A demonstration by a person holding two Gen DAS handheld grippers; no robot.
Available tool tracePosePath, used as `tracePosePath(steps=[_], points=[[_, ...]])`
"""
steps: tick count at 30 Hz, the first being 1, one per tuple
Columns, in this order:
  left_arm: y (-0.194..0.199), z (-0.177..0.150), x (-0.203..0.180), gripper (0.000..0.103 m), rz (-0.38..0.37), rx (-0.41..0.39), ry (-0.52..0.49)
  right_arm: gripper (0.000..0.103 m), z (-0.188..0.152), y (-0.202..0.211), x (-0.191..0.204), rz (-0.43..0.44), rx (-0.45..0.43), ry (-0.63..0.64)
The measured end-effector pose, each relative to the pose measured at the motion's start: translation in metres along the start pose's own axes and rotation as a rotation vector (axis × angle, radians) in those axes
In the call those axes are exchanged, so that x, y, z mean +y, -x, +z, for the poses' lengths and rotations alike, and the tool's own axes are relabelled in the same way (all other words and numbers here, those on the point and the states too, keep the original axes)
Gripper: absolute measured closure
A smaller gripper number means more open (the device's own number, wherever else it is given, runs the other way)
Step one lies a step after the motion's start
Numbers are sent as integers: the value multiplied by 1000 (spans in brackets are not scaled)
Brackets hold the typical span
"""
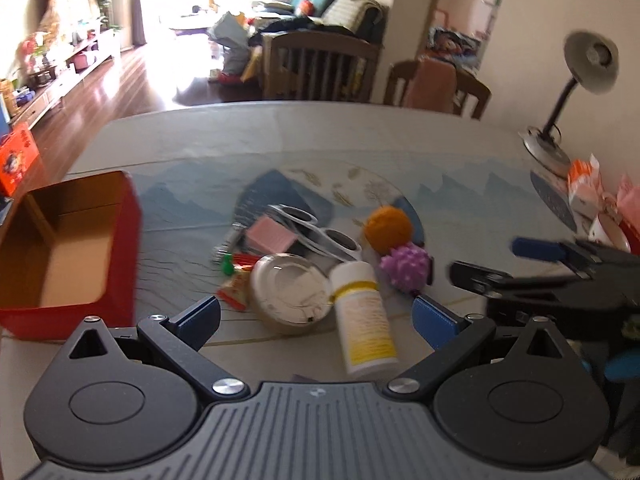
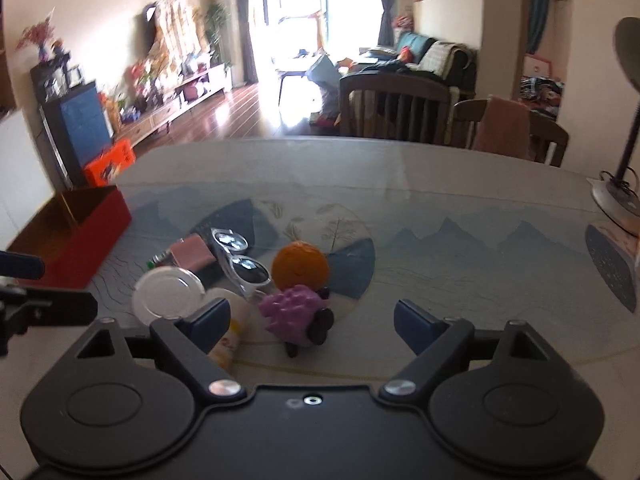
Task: Organize rigid objects
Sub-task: 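Grasp the purple sheep toy with the right tool while the left tool grasps the pill bottle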
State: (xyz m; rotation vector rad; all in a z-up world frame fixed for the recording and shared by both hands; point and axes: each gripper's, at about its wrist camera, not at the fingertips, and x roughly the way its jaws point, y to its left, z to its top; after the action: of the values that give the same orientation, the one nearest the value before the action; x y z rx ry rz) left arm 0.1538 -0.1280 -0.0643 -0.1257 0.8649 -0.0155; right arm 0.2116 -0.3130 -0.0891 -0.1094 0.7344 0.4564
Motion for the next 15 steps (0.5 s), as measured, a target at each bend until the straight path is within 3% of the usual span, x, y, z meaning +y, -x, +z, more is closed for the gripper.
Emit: tracePosePath(steps=[5, 15], points=[[-35, -7, -13, 0, -35, 78, 14, 17, 8, -32, -12, 33, 74, 42], [-77, -13, -38, 1, 17, 138, -41, 24, 12, -74, -11, 129, 188, 129]])
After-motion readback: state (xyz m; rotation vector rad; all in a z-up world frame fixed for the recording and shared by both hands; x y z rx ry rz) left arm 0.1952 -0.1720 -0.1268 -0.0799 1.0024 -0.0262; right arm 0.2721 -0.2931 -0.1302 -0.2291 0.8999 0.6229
